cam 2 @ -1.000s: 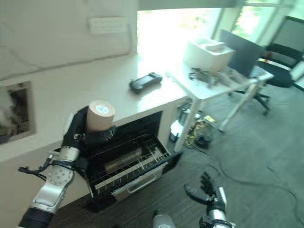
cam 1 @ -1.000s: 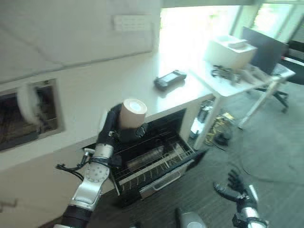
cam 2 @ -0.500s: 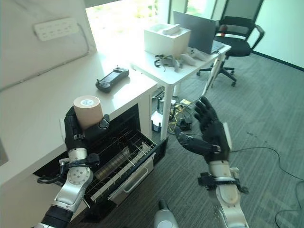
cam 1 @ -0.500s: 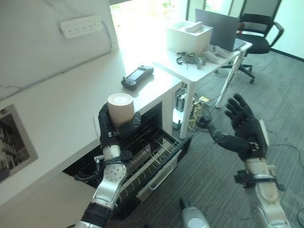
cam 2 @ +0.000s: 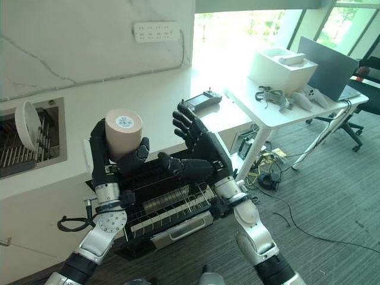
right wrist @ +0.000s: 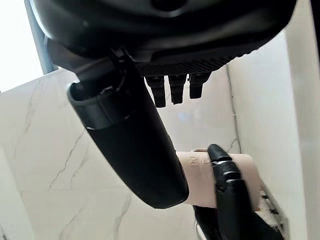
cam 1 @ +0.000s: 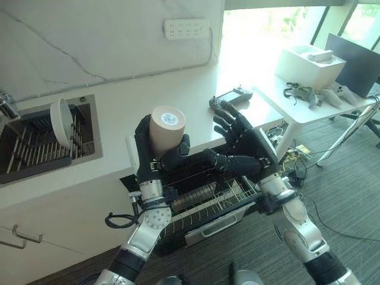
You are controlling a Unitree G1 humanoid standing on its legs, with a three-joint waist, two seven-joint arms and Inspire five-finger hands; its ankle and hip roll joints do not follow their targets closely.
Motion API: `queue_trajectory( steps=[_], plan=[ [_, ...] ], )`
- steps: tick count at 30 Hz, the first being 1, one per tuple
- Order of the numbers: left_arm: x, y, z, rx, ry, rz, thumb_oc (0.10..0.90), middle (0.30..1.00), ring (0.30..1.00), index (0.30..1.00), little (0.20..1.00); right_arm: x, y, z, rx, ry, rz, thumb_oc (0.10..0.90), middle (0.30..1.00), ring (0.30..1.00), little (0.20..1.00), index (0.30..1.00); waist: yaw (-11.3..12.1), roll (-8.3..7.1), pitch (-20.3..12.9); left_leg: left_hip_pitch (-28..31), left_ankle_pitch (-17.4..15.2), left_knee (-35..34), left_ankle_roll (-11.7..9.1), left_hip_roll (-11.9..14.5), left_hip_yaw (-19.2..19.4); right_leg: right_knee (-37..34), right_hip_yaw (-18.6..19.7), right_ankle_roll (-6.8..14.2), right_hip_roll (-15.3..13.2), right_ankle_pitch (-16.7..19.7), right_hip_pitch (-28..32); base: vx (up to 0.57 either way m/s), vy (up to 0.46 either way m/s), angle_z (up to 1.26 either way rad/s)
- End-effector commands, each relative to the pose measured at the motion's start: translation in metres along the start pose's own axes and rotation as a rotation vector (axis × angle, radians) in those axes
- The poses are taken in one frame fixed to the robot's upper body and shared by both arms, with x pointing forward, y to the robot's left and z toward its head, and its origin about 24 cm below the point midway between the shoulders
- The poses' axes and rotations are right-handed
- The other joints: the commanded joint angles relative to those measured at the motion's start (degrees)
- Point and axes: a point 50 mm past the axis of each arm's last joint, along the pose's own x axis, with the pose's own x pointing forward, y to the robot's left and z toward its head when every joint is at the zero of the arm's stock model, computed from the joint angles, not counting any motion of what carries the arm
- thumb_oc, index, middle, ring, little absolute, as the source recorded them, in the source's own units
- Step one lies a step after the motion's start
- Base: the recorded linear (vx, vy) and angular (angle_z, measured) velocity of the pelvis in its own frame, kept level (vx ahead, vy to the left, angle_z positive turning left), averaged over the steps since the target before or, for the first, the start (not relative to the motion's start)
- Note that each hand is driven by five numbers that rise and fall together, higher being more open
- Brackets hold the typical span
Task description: Place the dishes in the dishwasher.
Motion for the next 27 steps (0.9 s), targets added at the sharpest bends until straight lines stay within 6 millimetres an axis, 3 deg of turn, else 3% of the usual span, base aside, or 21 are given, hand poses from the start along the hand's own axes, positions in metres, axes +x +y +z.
queue_trajectory(
  steps=[1, 14, 27],
  plan=[
    [0.031, -0.007, 0.047, -0.086, -0.332, 0.005, 0.400, 0.300, 0.300, 0.300, 0.300, 0.018, 0.009, 0.032, 0.049, -0.186, 0.045, 0.800, 0.900, 0.900, 0.900, 0.900, -0.46, -0.44, -3.42, 5.40, -7.20, -2.41, -0.94, 0.97, -2.44, 6.93, -0.29, 0.86, -0.03, -13.60, 1.33, 0.03, -0.052, 0.44],
    [0.023, -0.019, 0.043, -0.121, -0.317, -0.054, 0.400, 0.300, 0.300, 0.300, 0.300, 0.048, 0.033, 0.027, 0.103, -0.128, 0.096, 0.800, 0.900, 0.900, 0.900, 0.900, 2.50, -0.41, -4.14, 3.91, -5.86, -2.41, -1.68, 1.45, -4.81, 6.93, -2.41, -0.44, 0.03, -14.71, 2.58, 0.00, -0.048, 0.18],
    [0.020, -0.031, 0.044, -0.133, -0.323, -0.110, 0.400, 0.300, 0.300, 0.300, 0.300, 0.064, 0.045, 0.011, 0.107, -0.032, 0.102, 0.800, 0.900, 0.900, 0.900, 0.900, 3.64, -0.15, -4.22, 3.34, -5.45, -2.41, -1.62, 1.10, -5.64, 6.93, -2.30, -0.50, -0.15, -14.44, 2.50, -0.01, -0.011, 0.04]
  ],
)
